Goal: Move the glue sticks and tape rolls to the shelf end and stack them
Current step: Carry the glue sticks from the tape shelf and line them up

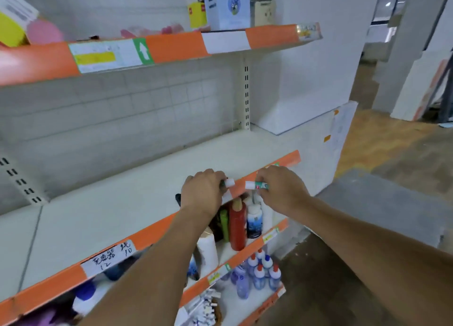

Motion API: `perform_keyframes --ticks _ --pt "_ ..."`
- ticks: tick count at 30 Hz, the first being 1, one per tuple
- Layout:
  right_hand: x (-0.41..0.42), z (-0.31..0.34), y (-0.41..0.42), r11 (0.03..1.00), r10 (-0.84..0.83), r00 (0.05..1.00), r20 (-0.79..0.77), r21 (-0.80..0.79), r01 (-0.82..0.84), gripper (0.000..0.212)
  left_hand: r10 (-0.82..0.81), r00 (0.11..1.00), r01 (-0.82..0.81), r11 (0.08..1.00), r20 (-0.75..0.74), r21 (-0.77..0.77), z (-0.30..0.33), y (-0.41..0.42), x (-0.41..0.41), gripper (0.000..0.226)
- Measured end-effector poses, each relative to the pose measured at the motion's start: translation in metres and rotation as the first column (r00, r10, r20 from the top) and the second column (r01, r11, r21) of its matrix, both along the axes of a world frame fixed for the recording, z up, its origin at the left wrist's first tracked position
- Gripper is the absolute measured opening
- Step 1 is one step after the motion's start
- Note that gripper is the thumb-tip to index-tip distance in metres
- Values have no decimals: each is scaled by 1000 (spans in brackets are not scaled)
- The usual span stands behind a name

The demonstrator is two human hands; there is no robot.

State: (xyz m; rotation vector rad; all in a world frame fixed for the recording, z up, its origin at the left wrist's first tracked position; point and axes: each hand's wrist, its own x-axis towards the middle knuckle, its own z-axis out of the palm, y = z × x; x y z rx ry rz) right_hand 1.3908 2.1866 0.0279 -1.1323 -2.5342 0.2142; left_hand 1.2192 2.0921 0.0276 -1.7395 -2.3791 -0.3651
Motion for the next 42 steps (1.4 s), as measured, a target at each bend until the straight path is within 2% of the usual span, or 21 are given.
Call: perform_keyframes --ticks 6,11,14,17,21,25,34,42 --pt "-46 -8 11 981 160 985 -68 -98 -167 16 170 950 -204 973 261 109 -4 -25 -28 20" --pt "-83 -13 7 942 265 946 -189 -158 -295 17 158 870 -281 937 467 207 -10 -45 -50 19" --pt "-100 -13 -1 903 336 909 -245 -192 -385 37 138 859 -290 925 493 247 -10 -56 -58 35" --pt "-114 -12 -8 871 389 869 -305 -187 -455 55 136 854 -303 914 502 269 -10 -62 -66 37" --pt "-130 -14 -13 855 398 855 -333 -203 -477 48 141 824 -336 902 549 273 -10 -70 -78 30" --pt "-144 -16 -14 835 336 859 -386 -300 -461 41 131 793 -354 894 595 276 -10 -69 -87 28" --pt "-156 -19 -8 831 205 821 -532 -349 -434 35 39 799 -273 912 600 305 -21 -50 -96 29" --pt "-168 -21 -6 804 282 804 -523 -328 -495 35 38 770 -313 892 637 325 -26 -41 -100 29"
